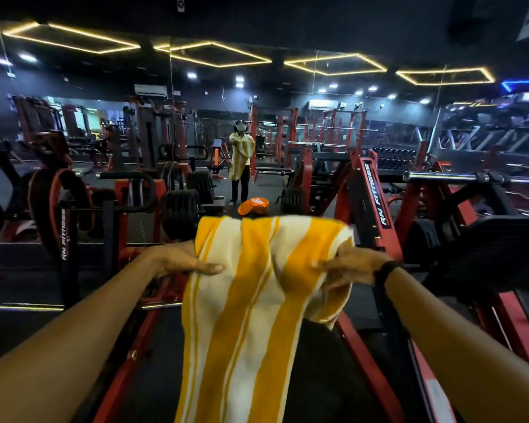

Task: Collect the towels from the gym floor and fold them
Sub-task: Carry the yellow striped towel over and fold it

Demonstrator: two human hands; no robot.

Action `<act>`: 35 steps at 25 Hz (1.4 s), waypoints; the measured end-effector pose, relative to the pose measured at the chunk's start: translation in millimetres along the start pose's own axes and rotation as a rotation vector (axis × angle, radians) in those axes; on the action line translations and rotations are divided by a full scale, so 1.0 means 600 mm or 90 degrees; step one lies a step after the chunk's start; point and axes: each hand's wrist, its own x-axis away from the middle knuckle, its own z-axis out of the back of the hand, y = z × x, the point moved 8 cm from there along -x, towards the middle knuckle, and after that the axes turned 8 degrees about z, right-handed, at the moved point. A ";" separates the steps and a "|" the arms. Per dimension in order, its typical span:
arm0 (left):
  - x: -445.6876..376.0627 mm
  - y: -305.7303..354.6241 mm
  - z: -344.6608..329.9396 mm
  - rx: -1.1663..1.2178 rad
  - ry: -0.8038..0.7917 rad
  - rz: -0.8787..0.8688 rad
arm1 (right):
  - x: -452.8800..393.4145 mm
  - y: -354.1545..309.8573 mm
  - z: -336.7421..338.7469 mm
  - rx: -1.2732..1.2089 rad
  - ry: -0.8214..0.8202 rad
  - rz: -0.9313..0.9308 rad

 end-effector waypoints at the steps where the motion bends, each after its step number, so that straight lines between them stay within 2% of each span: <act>1: 0.001 0.001 0.003 -0.019 0.021 -0.008 | -0.003 0.016 0.001 0.056 0.009 -0.017; 2: 0.002 0.008 0.011 0.010 0.054 -0.046 | -0.009 0.010 0.009 0.056 0.049 0.016; 4: 0.007 0.015 0.035 0.170 0.118 -0.093 | -0.010 -0.031 0.037 -0.083 0.157 0.157; 5: 0.011 0.016 0.037 0.216 0.113 -0.089 | -0.012 -0.041 0.042 -0.139 0.145 0.190; 6: 0.013 0.016 0.028 0.188 0.086 -0.064 | -0.014 -0.039 0.033 -0.133 0.095 0.177; 8: 0.014 -0.001 0.006 0.058 0.047 0.008 | -0.009 0.019 -0.011 0.010 -0.037 0.026; 9: 0.015 -0.004 0.006 0.045 0.069 0.024 | -0.006 0.044 -0.023 0.070 -0.072 -0.022; 10: 0.014 -0.002 0.014 0.061 0.104 0.000 | -0.009 0.046 -0.027 0.096 -0.072 -0.017; 11: 0.015 0.002 0.029 0.127 0.151 -0.035 | -0.015 0.031 -0.021 0.081 -0.025 0.029; 13: 0.017 0.002 0.040 0.286 0.148 -0.065 | -0.020 -0.010 0.006 -0.045 0.075 0.119; 14: 0.020 0.005 0.035 0.279 0.116 -0.058 | -0.018 -0.020 0.011 -0.087 0.078 0.126; 16: 0.019 -0.004 0.014 0.126 0.064 0.001 | -0.010 -0.002 -0.001 0.005 0.011 0.044; 17: 0.022 -0.007 0.017 0.092 0.100 0.010 | -0.007 0.015 -0.003 0.075 0.003 -0.001; 18: 0.021 -0.011 0.029 0.108 0.145 -0.004 | -0.005 0.016 -0.001 0.110 0.024 0.004; 20: 0.022 -0.019 0.040 0.182 0.169 -0.013 | -0.004 -0.015 0.018 0.010 0.123 0.108; 22: 0.024 -0.031 0.017 0.106 0.100 0.030 | 0.001 -0.027 0.015 -0.079 0.069 0.126; 23: 0.026 -0.035 0.011 0.070 0.107 0.041 | 0.005 -0.013 0.008 -0.025 0.026 0.079; 24: 0.024 -0.042 0.015 0.105 0.130 0.031 | 0.011 0.008 0.000 0.047 -0.007 0.023; 25: 0.021 -0.046 0.023 0.175 0.150 0.004 | 0.013 0.022 0.006 0.083 0.003 0.004; 27: 0.018 -0.042 0.018 0.295 0.106 -0.051 | 0.014 0.016 0.031 0.013 0.110 0.069; 29: 0.015 -0.035 0.006 0.236 0.077 -0.062 | 0.019 0.004 0.033 -0.018 0.104 0.100; 30: 0.012 -0.031 0.010 0.195 0.131 -0.063 | 0.023 0.005 0.028 0.028 0.080 0.086; 32: 0.010 -0.025 0.034 0.229 0.245 -0.084 | 0.020 0.014 0.042 0.063 0.126 0.088; 35: 0.008 0.000 0.031 0.325 0.219 -0.135 | 0.017 -0.003 0.054 -0.121 0.211 0.181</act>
